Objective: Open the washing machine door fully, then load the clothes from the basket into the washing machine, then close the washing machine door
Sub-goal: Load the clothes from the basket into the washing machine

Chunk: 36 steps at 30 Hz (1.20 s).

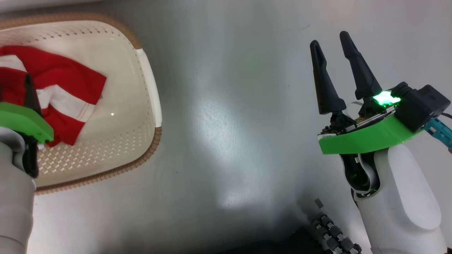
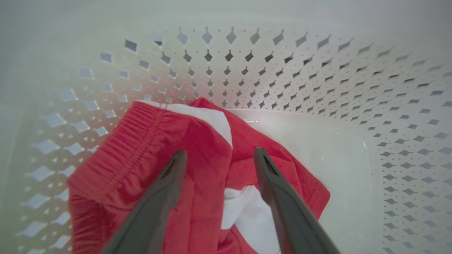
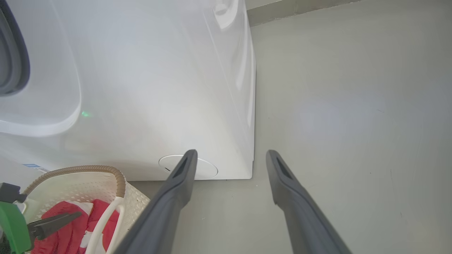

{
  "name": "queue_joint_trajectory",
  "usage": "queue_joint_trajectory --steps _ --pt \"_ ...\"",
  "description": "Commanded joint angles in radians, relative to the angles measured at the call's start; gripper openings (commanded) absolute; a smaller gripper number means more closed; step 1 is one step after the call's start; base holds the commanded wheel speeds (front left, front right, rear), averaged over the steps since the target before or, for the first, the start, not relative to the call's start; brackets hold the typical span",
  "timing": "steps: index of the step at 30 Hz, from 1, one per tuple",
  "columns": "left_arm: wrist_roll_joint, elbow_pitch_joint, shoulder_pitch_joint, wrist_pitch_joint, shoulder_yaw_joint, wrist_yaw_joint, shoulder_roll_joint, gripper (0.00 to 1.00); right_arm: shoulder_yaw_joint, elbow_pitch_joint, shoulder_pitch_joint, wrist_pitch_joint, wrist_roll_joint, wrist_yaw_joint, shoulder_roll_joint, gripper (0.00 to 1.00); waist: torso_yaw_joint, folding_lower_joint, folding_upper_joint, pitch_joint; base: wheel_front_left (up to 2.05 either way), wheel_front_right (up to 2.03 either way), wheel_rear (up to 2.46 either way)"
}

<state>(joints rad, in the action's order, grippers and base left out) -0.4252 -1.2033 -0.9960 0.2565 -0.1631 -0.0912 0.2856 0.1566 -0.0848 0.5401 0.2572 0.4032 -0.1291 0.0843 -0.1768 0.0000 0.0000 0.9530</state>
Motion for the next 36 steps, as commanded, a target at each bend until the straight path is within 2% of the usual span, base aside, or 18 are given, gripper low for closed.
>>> queue_joint_trajectory --steps 1,16,21,25,33,36 --pt "0.002 -0.007 0.012 0.005 0.016 0.004 0.053 1.0 0.02 0.024 -0.02 0.005 -0.011 -0.002 -0.012 1.0 -0.009 0.0 0.0 0.017 0.0 0.0 0.0" --pt "-0.043 -0.075 -0.043 -0.083 0.007 -0.027 0.043 1.0 0.026 0.032 -0.013 0.005 -0.014 -0.002 -0.02 1.0 -0.031 0.0 0.0 0.06 0.0 0.0 0.0" --pt "-0.048 -0.078 -0.061 -0.043 0.017 0.037 0.056 1.0 0.021 0.036 -0.016 0.005 -0.02 -0.002 -0.018 1.0 -0.028 0.0 0.0 0.069 0.0 0.0 0.0" --pt "-0.052 -0.08 -0.068 -0.034 0.023 0.068 0.061 1.0 0.02 0.037 -0.017 0.005 -0.022 -0.002 -0.018 1.0 -0.027 0.0 0.0 0.073 0.0 0.0 0.0" --pt "-0.068 -0.084 -0.072 -0.059 0.021 0.052 0.065 1.0 0.028 0.037 -0.015 0.005 -0.021 -0.002 -0.019 1.0 -0.03 0.0 0.0 0.08 0.0 0.0 0.0" --pt "-0.073 -0.085 -0.076 -0.049 0.026 0.074 0.071 1.0 0.026 0.037 -0.015 0.005 -0.021 -0.002 -0.019 1.0 -0.03 0.0 0.0 0.083 0.0 0.0 0.0"
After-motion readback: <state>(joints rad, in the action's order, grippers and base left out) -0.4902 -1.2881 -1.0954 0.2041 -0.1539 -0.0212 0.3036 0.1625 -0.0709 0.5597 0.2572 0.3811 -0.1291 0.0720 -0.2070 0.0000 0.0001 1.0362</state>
